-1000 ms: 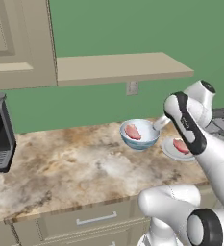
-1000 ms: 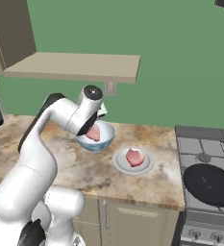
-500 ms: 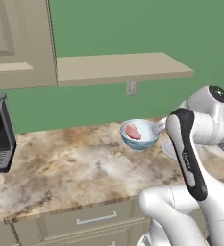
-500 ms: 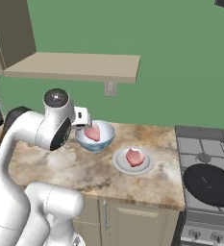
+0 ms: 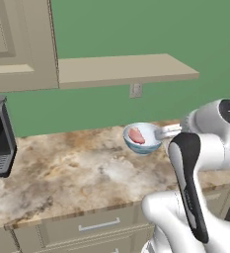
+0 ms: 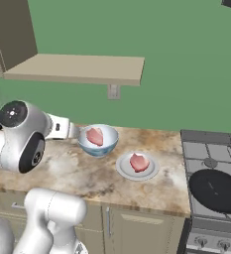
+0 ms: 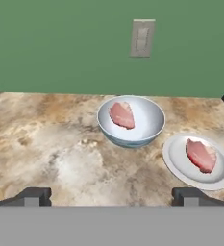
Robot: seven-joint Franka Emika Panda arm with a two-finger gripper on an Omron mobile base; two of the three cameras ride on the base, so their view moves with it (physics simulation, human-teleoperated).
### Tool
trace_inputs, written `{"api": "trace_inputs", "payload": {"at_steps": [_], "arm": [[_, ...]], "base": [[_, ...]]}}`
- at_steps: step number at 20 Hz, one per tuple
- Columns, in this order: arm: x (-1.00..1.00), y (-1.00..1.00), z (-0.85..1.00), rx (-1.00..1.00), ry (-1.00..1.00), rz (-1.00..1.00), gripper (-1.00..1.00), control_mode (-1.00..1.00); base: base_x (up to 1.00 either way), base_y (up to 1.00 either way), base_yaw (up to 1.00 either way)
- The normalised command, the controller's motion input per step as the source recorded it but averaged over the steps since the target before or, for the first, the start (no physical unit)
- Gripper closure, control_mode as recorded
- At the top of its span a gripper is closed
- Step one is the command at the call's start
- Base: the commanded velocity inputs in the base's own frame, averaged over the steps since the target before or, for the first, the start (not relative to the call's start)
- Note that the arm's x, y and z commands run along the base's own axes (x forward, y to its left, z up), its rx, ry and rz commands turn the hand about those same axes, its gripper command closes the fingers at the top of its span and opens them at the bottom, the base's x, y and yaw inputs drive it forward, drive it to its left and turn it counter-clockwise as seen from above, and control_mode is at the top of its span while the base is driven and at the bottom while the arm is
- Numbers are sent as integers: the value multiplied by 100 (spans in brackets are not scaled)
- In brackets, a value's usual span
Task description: Place one of the steaks on the plate and the other in the bowl. Then place the bowl in the fridge.
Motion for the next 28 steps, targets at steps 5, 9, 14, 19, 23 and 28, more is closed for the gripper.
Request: {"api": "trace_inputs", "payload": {"at_steps": [5, 9, 14, 19, 23, 28], "arm": [[-80, 0, 63, 5, -1, -9, -100, -100], [-46, 0, 17, 2, 0, -3, -100, 100], [0, 0, 0, 0, 0, 0, -100, 100], [0, 0, 0, 0, 0, 0, -100, 100], [0, 0, 0, 0, 0, 0, -100, 100], [0, 0, 0, 0, 0, 0, -100, 100]], "base": [[0, 0, 0], [-35, -4, -1], [-98, -2, 0], [-100, -12, 1], [-100, 0, 1], [-27, -77, -12]]}}
